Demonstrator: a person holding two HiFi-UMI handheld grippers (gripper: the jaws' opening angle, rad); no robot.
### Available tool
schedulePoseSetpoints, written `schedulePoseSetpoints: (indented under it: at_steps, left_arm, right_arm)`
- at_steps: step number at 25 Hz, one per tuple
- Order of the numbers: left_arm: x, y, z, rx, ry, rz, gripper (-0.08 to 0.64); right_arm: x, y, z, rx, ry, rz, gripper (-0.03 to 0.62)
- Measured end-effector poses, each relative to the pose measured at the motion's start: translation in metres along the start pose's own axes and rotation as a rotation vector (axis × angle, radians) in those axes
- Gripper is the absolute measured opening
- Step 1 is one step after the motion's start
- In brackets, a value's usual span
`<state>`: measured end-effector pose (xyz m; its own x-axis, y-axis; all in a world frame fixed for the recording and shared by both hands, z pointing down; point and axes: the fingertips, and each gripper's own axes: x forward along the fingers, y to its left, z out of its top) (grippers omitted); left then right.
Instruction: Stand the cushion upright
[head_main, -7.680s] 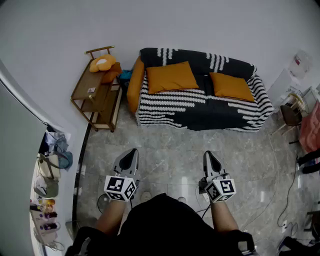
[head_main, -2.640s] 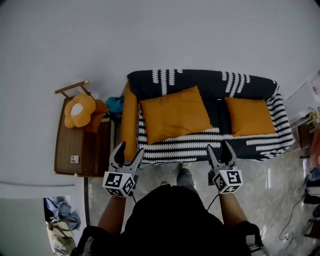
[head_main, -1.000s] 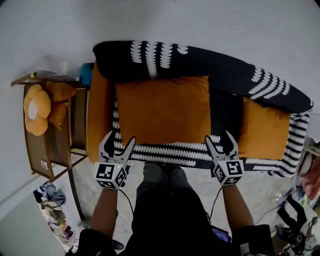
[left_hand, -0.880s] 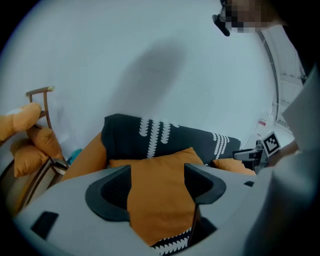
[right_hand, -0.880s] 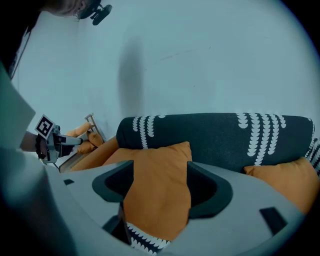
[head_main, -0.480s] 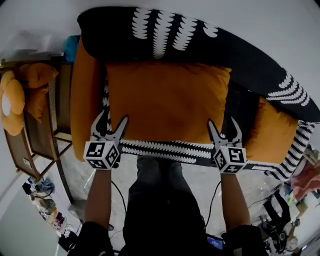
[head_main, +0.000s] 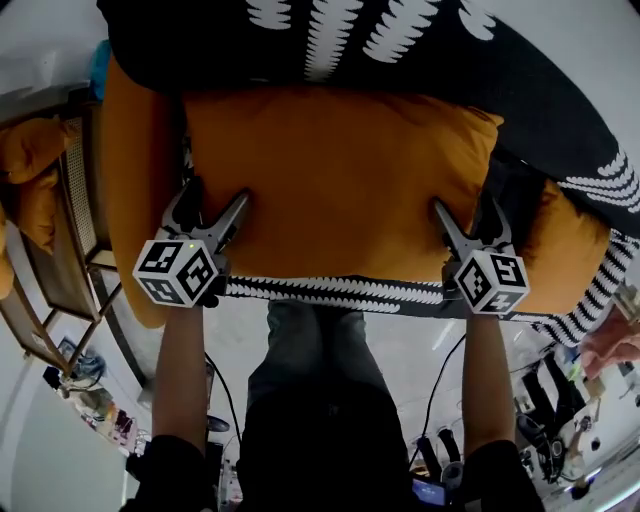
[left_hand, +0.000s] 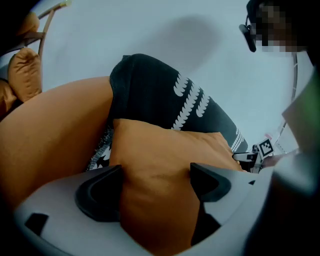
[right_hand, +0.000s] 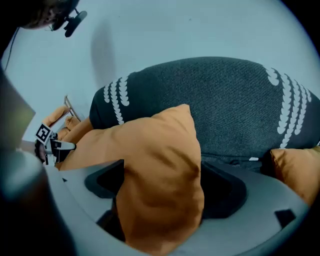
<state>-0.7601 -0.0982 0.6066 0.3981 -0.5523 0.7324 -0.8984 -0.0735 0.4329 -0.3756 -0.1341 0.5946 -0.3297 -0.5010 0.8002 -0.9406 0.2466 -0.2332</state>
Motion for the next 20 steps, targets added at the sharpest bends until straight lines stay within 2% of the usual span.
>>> schedulePoseSetpoints:
  at_steps: [6,8,11,16,18,20]
  left_arm:
    - [0.009,0.007,-0.003,0.036,-0.010,0.059,0.459]
    - [0.010,0.009,-0.003,0.019,-0.016,0.073,0.492]
    - [0.013,0.012,-0.006,0.001,-0.017,0.062,0.497]
    - [0.021,0.017,-0.006,-0.013,-0.001,0.053,0.510]
    - [0.022,0.021,-0.009,-0.042,0.015,0.064,0.540]
    - [0.026,0.025,-0.015,-0.107,0.035,0.048,0.566]
  right_arm:
    - [0.024,-0.006,-0.014,-0.021,0.031,-0.010,0.469]
    - [0.027,-0.010,-0.016,0.001,0.038,-0.016,0.478]
    - [0.030,-0.012,-0.020,0.050,0.050,-0.014,0.491]
    - [0.043,-0.015,-0.023,0.057,0.071,-0.011,0.499]
    - [0.048,-0.018,-0.025,0.054,0.092,-0.002,0.519]
    - [0.053,-0.021,-0.027,0.068,0.113,0.024,0.538]
